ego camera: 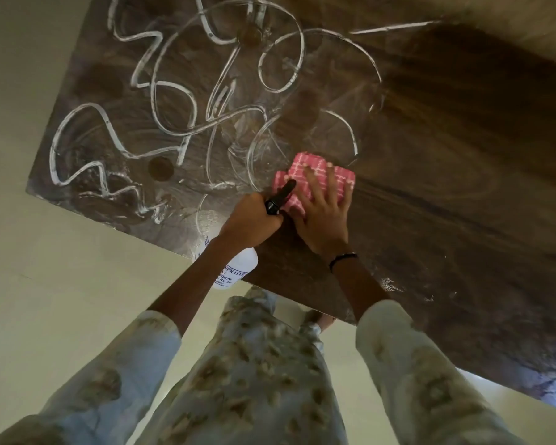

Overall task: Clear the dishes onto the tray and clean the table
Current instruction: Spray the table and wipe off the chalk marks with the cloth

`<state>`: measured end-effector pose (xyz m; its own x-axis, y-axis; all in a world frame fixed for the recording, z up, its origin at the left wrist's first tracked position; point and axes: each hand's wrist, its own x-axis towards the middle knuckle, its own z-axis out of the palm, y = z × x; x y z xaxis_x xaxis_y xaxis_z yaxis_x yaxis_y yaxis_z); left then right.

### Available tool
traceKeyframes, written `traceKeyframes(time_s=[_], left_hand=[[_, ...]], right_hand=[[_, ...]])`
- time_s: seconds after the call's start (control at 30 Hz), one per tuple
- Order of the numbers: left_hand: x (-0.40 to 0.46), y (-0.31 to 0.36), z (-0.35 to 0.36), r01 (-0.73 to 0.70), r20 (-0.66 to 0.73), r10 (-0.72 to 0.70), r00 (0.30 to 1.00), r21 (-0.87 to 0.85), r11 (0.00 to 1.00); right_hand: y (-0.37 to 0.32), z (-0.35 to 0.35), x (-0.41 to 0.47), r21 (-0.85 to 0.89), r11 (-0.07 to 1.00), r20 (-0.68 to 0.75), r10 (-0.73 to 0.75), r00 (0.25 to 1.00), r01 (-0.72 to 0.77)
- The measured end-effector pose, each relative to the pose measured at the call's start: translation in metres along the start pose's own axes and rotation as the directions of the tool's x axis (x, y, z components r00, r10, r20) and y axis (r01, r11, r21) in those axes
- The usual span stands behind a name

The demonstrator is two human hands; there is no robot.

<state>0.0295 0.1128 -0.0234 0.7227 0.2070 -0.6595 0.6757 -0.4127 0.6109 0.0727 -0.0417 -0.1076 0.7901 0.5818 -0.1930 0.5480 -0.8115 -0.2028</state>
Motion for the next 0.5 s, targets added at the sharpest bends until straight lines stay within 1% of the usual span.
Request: traceKeyframes(time_s=[0.07,0.13,0.2,0.27,0.37,0.43,0.5], left_hand=[[0.004,0.003,-0.004,0.012,0.003,-0.012,1.0,-0.002,1.0],[0.009,0.004,-0.007,0.017,0.007,-0.017,1.0,0.018,1.0],[0.012,0.007,-0.008,-0.005,0.012,0.004,1.0,0.048,0.999],[0.015,0.009,-0.008,-0.016,0.009,0.015,1.0,0.071,0.997],[0.016,0.012,-0.008,-0.024,0.009,0.023,1.0,0.083,0.996],[0.018,0.014,-0.008,-0.031,-0.007,0.032,0.999,0.085,0.996],[0.02,0.018,-0.007,-0.033,-0.02,0.034,0.999,0.074,0.997]], right_hand=[[-0.013,0.005,-0.011,-0.011,0.994,-0.003,-0.111,0.994,0.111],[-0.006,0.009,-0.032,-0.036,0.976,0.034,-0.212,0.977,0.213],[0.016,0.006,-0.05,-0.066,0.967,0.055,-0.244,0.968,0.247],[0.041,-0.003,-0.056,-0.086,0.98,0.046,-0.177,0.983,0.18],[0.063,-0.014,-0.035,-0.056,0.998,0.015,-0.021,1.0,0.022],[0.058,-0.018,-0.006,-0.018,0.999,0.0,0.05,0.999,-0.05],[0.041,-0.016,0.022,0.001,0.996,-0.005,0.089,0.996,-0.089]])
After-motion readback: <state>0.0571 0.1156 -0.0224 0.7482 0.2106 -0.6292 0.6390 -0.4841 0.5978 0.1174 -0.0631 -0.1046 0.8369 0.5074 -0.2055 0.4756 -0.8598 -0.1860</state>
